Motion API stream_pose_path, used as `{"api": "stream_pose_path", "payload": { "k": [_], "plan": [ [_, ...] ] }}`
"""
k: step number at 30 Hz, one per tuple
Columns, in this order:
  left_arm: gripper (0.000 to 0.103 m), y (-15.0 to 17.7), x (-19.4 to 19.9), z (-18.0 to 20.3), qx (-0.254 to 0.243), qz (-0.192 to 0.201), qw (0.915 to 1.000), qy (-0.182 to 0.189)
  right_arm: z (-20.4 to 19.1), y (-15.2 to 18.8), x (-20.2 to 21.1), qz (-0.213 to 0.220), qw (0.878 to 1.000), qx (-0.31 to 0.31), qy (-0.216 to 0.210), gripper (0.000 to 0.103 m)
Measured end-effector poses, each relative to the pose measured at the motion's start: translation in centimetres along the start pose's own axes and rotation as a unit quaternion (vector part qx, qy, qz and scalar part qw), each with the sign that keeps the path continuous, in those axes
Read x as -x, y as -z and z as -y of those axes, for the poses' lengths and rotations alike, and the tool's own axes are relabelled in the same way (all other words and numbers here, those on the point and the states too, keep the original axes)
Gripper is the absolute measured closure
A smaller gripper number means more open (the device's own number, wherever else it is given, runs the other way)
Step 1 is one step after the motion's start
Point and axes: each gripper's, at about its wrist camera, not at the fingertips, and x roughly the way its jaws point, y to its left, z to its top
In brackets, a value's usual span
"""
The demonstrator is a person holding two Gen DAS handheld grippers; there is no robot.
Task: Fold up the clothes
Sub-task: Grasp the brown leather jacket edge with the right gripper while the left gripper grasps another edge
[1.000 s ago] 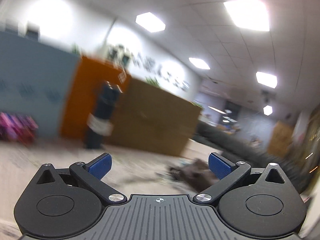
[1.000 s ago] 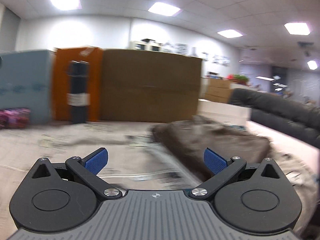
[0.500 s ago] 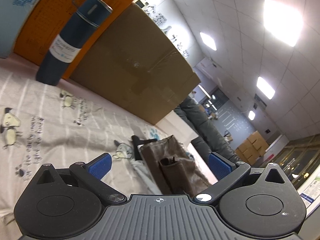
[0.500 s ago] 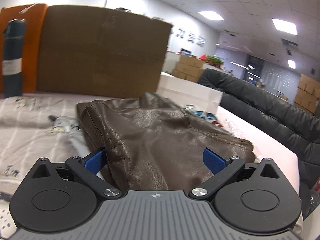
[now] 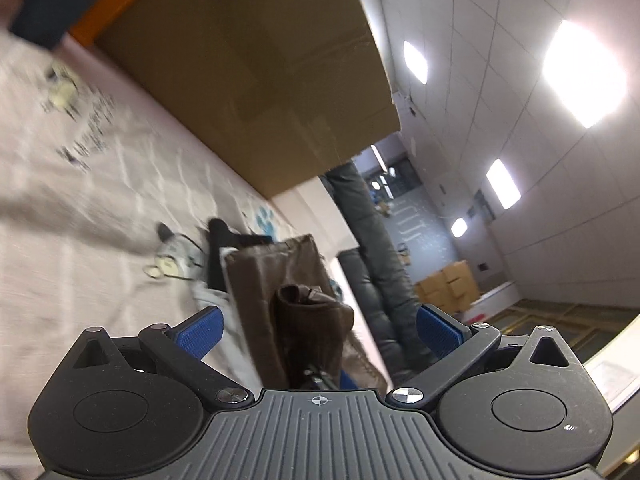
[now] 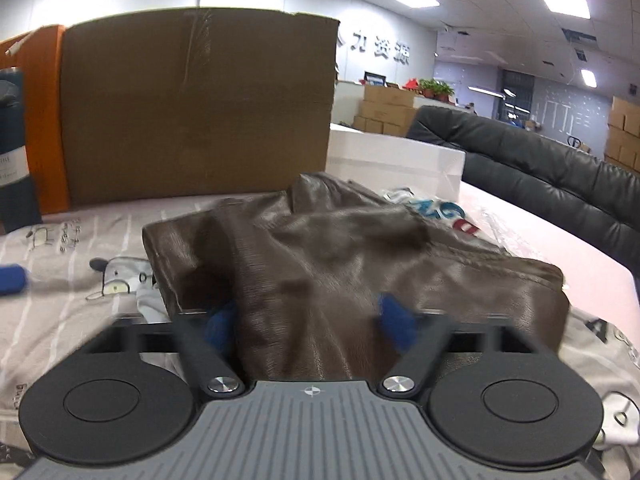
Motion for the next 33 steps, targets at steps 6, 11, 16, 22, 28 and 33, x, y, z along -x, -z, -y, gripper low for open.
{"api": "stream_pose_path", "payload": {
  "k": [6, 11, 16, 22, 28, 33],
  "plan": [
    [0.000, 0.5, -5.3, -1.0, 0.008, -0.009, 0.9998, -0.018, 4.0, 1.1, 0.8, 0.038, 0.989, -0.143, -0.025, 0.091],
    [0.000, 0.7, -7.6, -1.5, 0.022, -0.020, 0.9994, -0.016, 5.3, 1.6, 0.9, 0.043, 0.980, -0.187, -0.055, 0.091],
    [0.000, 0.4, -7.9, 0.6, -0.005, -0.026, 0.9996, 0.011, 6.4, 1.8, 1.4, 0.053, 0.971, -0.221, -0.074, 0.091],
    [0.000, 0.7, -8.7, 2.1, -0.053, -0.045, 0.9976, -0.005, 6.7, 1.9, 1.7, 0.056, 0.966, -0.237, -0.085, 0.091],
    [0.000, 1.4, -11.6, 0.2, -0.034, -0.042, 0.9984, -0.015, 6.6, 2.0, 2.0, 0.052, 0.967, -0.237, -0.082, 0.091],
    [0.023, 2.4, -12.3, -0.2, -0.076, -0.008, 0.9954, -0.058, 6.1, 1.8, 1.5, 0.044, 0.973, -0.216, -0.069, 0.086]
  ]
}}
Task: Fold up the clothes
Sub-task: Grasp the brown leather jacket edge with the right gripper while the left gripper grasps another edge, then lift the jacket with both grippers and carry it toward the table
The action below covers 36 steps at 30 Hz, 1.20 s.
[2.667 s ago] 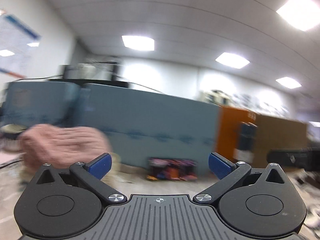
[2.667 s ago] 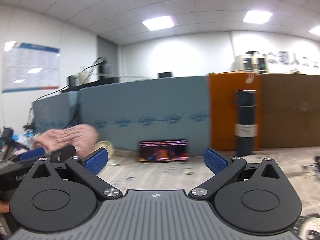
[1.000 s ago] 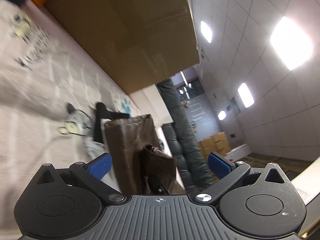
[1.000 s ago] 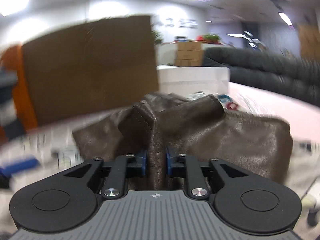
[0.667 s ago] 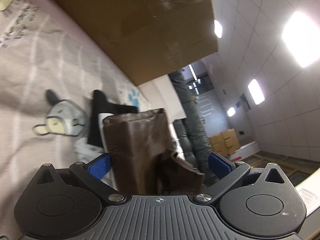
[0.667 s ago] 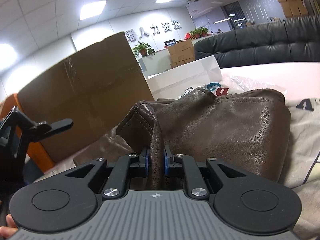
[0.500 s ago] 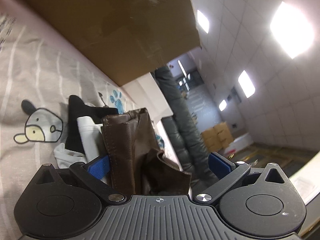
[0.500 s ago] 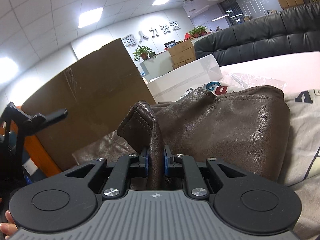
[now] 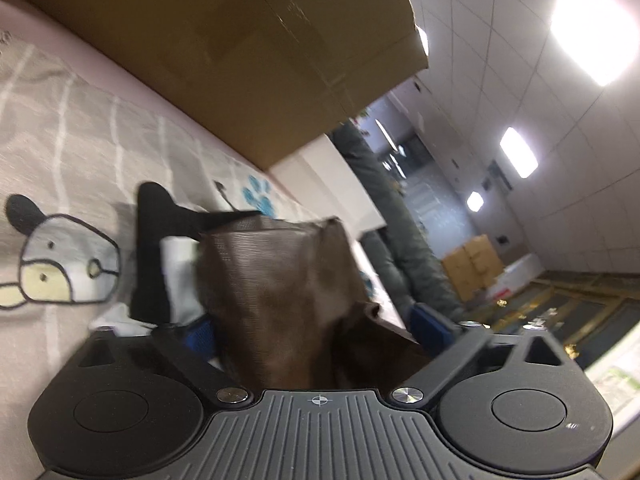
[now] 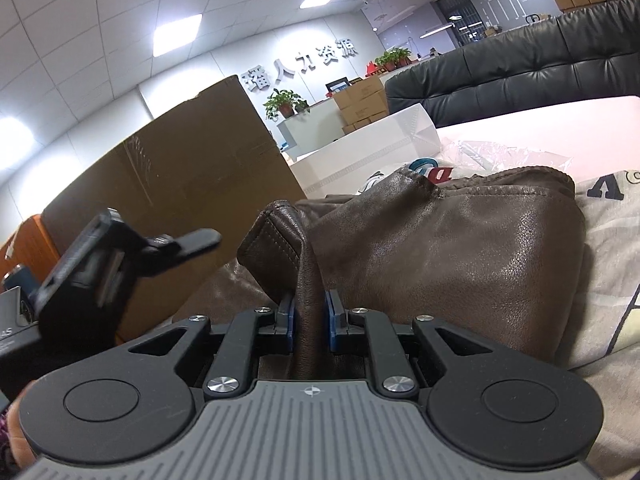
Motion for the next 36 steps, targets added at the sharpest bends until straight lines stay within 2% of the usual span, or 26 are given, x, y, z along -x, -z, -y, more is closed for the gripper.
{"api": "stream_pose_path", "payload": {
  "k": [2, 3, 5, 7, 8, 10, 12, 16, 19, 22, 24, 28, 31, 36],
  "plan": [
    [0.058, 0.6, -0.2, 0.3, -0.041, 0.010, 0.9985, -0.034, -0.8, 0.1, -0.5, -0.006, 1.000, 0.026, 0.009, 0.079],
    [0.069, 1.0, -0.3, 0.5, -0.066, 0.013, 0.9965, -0.050, -1.1, 0.2, -0.7, -0.009, 0.999, 0.040, 0.014, 0.073],
    [0.073, 1.4, -0.2, 0.9, -0.097, 0.020, 0.9933, -0.060, -1.4, 0.2, -1.3, -0.013, 0.998, 0.055, 0.019, 0.071],
    [0.083, 1.9, 0.5, 1.7, -0.126, 0.032, 0.9898, -0.059, -1.3, 0.2, -1.5, -0.014, 0.998, 0.054, 0.021, 0.073],
    [0.085, 2.3, 0.9, 2.2, -0.142, 0.039, 0.9874, -0.058, -1.3, 0.3, -1.6, -0.015, 0.998, 0.053, 0.022, 0.075],
    [0.090, 2.9, 2.3, 3.4, -0.173, 0.057, 0.9819, -0.053, -0.6, 0.2, -1.5, -0.009, 0.999, 0.034, 0.012, 0.089],
    [0.096, 3.7, 4.2, 4.8, -0.203, 0.076, 0.9752, -0.044, -0.1, 0.1, -1.0, 0.009, 1.000, 0.018, -0.002, 0.095],
    [0.096, 4.9, 8.6, 6.7, -0.229, 0.104, 0.9676, -0.024, -2.2, 0.1, 1.7, 0.059, 0.997, 0.052, -0.028, 0.097],
    [0.097, 5.0, 12.3, 7.5, -0.224, 0.129, 0.9658, -0.014, -4.4, -0.4, 4.8, 0.070, 0.994, 0.030, -0.074, 0.098],
    [0.097, 4.5, 16.7, 7.7, -0.215, 0.157, 0.9639, 0.000, -7.3, -1.0, 7.7, 0.092, 0.987, 0.038, -0.126, 0.098],
    [0.097, 4.4, 19.9, 7.7, -0.219, 0.181, 0.9588, 0.000, -9.5, -1.3, 9.2, 0.098, 0.981, 0.042, -0.164, 0.098],
    [0.097, 3.5, 26.5, 6.9, -0.219, 0.236, 0.9466, -0.023, -14.6, -0.5, 10.9, 0.089, 0.965, 0.047, -0.243, 0.098],
    [0.097, 2.7, 31.7, 6.0, -0.224, 0.278, 0.9323, -0.059, -18.4, 0.7, 11.1, 0.067, 0.950, 0.043, -0.300, 0.098],
    [0.097, 1.6, 39.7, 3.9, -0.242, 0.352, 0.8907, -0.156, -24.0, 2.9, 10.3, 0.032, 0.931, 0.027, -0.364, 0.098]
  ]
}}
